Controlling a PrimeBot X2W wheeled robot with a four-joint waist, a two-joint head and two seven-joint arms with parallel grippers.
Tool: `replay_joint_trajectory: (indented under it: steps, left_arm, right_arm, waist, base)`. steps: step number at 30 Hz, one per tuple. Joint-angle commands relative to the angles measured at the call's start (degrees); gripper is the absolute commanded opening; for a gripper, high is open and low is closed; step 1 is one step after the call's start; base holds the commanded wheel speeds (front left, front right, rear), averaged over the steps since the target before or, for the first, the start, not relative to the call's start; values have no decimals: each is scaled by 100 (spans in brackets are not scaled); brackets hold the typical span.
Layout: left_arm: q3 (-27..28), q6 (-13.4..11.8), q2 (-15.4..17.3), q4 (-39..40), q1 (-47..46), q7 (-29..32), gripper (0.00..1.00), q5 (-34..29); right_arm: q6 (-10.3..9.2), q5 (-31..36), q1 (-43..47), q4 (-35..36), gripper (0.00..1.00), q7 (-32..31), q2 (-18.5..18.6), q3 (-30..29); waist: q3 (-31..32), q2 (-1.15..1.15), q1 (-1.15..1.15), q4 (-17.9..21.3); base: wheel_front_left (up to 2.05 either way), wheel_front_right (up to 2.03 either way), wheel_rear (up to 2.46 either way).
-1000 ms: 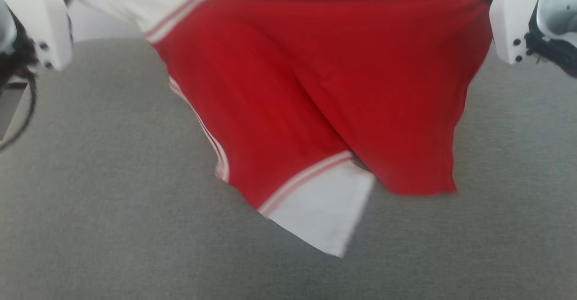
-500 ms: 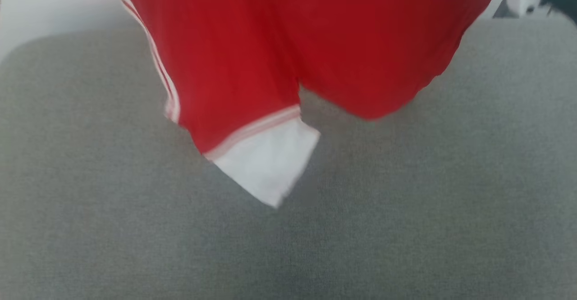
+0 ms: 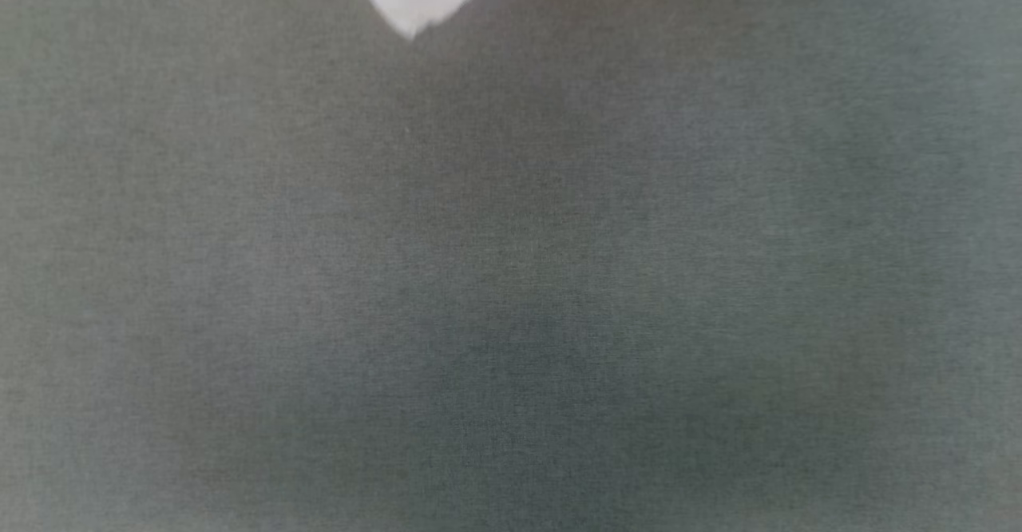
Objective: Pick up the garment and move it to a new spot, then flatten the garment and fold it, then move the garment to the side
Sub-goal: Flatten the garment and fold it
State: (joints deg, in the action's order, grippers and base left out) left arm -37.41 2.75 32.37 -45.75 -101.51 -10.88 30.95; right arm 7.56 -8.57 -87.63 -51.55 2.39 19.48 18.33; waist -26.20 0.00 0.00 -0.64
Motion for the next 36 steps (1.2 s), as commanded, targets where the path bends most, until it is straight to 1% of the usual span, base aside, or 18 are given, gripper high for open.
replay_joint_trajectory:
  steps: [1,4,8,9,11,13,15,17,18,21,23,25,28,31,33,36]
  left_arm:
    - [-1,20,-8,-135,-82,-221,0,-95]
    - [-93,187,-81,-235,166,-376,0,-150]
    - [-360,426,-213,-299,807,-386,0,126]
    - [-449,449,-187,-302,999,-294,0,242]
    - [-775,465,-172,-66,1486,-7,0,575]
    - [-1087,465,12,329,2015,349,0,1101]
    - [-1361,466,303,781,2510,669,0,1509]
    - [-1491,467,595,1197,3036,966,0,1993]
    - [-1491,467,595,1197,3036,966,0,1993]
    - [-1658,468,981,1820,3848,1364,0,2545]
    - [-1700,362,1227,2240,4317,1507,0,2764]
    - [-1733,137,1416,2701,4844,1622,0,3004]
    - [-1813,-271,1711,3465,5543,1712,0,3259]
    - [-1900,-742,2028,4215,6200,1744,0,3499]
    - [-1965,-1046,2213,4647,6599,1760,0,3608]
    - [-2022,-1423,2429,5208,7114,1674,0,3838]
  right_arm:
    - [-14,285,44,-213,0,127,-143,-128]
    - [-13,558,262,-510,0,190,-320,-188]
    - [-13,553,671,-853,0,131,-441,-35]
    - [-13,510,793,-921,0,113,-461,36]
    - [-13,324,1102,-1012,0,72,-533,218]
    - [-13,64,1405,-1018,0,27,-534,433]
    - [-13,-275,1775,-935,0,-53,-522,721]
    - [-12,-624,2119,-728,0,-142,-467,1016]
    - [-12,-624,2119,-728,0,-142,-467,1016]
    - [-13,-1198,2681,-303,0,-330,-176,1437]
    - [-13,-1577,3070,44,0,-450,23,1651]
    - [-13,-1908,3427,413,0,-549,270,1781]
    - [-13,-2341,4027,961,0,-710,623,1899]
    - [-13,-2666,4615,1542,0,-842,961,1990]
    - [-13,-2804,4969,1924,0,-919,1187,2021]
    - [-13,-2983,5519,2416,0,-1009,1452,1982]
  waist:
    - [-186,0,0,-106]
    - [-146,0,0,-175]
    - [70,0,0,-275]
    - [138,0,0,-290]
    - [302,0,0,-324]
    - [457,0,0,-354]
    - [612,0,0,-376]
    - [757,0,0,-374]
    - [757,0,0,-374]
    - [964,0,0,-405]
    - [1102,0,0,-424]
    - [1216,0,0,-450]
    - [1353,0,0,-486]
    - [1476,0,0,-505]
    - [1539,0,0,-509]
    - [1618,0,0,-502]
  base:
    - [0,0,0]
    - [0,0,0]
    - [0,0,0]
    - [0,0,0]
    - [0,0,0]
    - [0,0,0]
    - [0,0,0]
    - [0,0,0]
    - [0,0,0]
    - [0,0,0]
    - [0,0,0]
    - [0,0,0]
    - [0,0,0]
    - [0,0,0]
    - [0,0,0]
    - [0,0,0]
